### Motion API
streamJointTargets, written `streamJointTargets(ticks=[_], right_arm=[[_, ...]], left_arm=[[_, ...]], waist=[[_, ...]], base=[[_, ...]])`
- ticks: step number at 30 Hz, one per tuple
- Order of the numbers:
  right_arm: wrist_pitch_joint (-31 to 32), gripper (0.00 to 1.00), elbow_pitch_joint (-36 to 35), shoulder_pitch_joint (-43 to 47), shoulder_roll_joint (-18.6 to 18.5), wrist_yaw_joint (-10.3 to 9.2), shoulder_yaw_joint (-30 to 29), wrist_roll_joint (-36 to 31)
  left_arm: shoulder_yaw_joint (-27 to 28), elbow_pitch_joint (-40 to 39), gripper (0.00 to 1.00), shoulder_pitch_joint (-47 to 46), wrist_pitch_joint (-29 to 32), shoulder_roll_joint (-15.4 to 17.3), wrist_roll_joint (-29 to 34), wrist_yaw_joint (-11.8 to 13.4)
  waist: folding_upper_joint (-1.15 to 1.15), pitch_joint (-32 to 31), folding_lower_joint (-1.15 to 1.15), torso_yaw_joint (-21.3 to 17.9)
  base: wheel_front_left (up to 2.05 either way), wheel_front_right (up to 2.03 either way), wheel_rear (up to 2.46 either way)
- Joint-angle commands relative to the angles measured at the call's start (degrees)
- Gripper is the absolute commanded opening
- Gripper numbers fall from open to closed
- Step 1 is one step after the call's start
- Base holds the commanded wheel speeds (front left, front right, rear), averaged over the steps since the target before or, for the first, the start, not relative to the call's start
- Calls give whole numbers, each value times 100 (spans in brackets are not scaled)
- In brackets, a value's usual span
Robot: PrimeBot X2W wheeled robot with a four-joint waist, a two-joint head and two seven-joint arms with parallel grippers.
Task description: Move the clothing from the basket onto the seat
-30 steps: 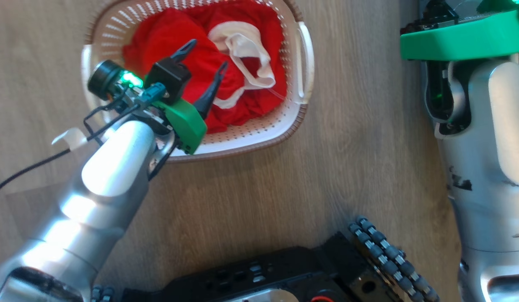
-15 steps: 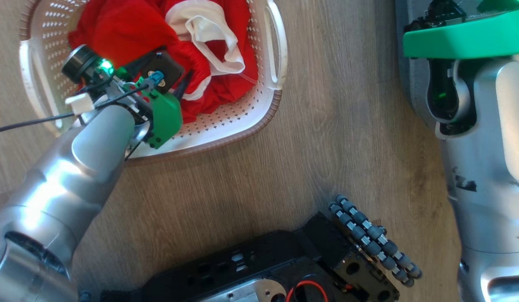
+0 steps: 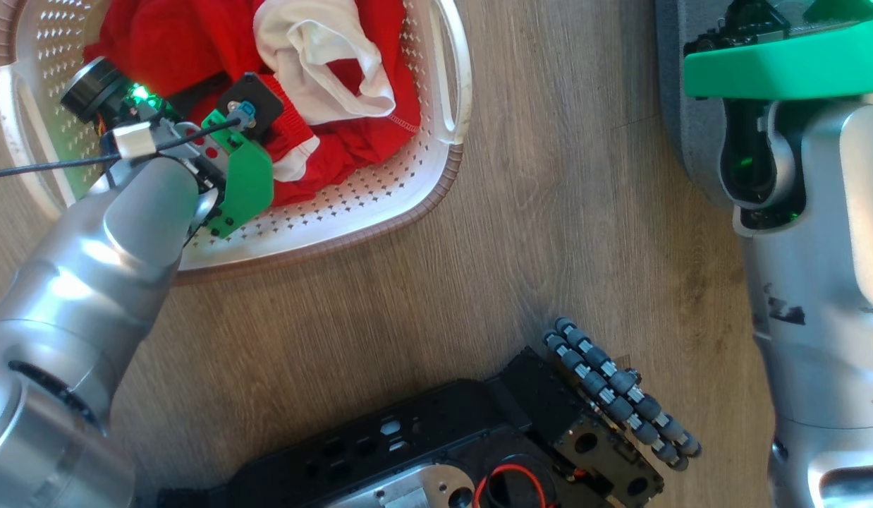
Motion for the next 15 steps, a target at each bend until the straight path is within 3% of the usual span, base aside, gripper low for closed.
streamJointTargets(ticks=[1,3,4,5,15], right_arm=[[-26,100,-180,313,55,41,-4,33],[-26,100,-172,320,55,41,-14,32],[-26,100,-165,320,55,41,-17,32],[-26,100,-156,317,55,41,-20,31],[-26,100,-21,271,55,41,-62,-125]], left_arm=[[31,7,100,-41,-36,-48,-12,26],[34,68,95,-60,-79,-100,-51,23],[26,93,43,-67,-100,-119,-65,21],[28,111,0,-65,-129,-134,-94,18],[158,34,0,96,-510,-295,-481,5]], waist=[[0,-2,0,-3],[0,-9,0,-3],[0,-15,0,-3],[0,-26,0,-2],[0,-442,0,171]], base=[[0,0,0],[0,0,0],[0,0,0],[0,0,0],[0,0,0]])
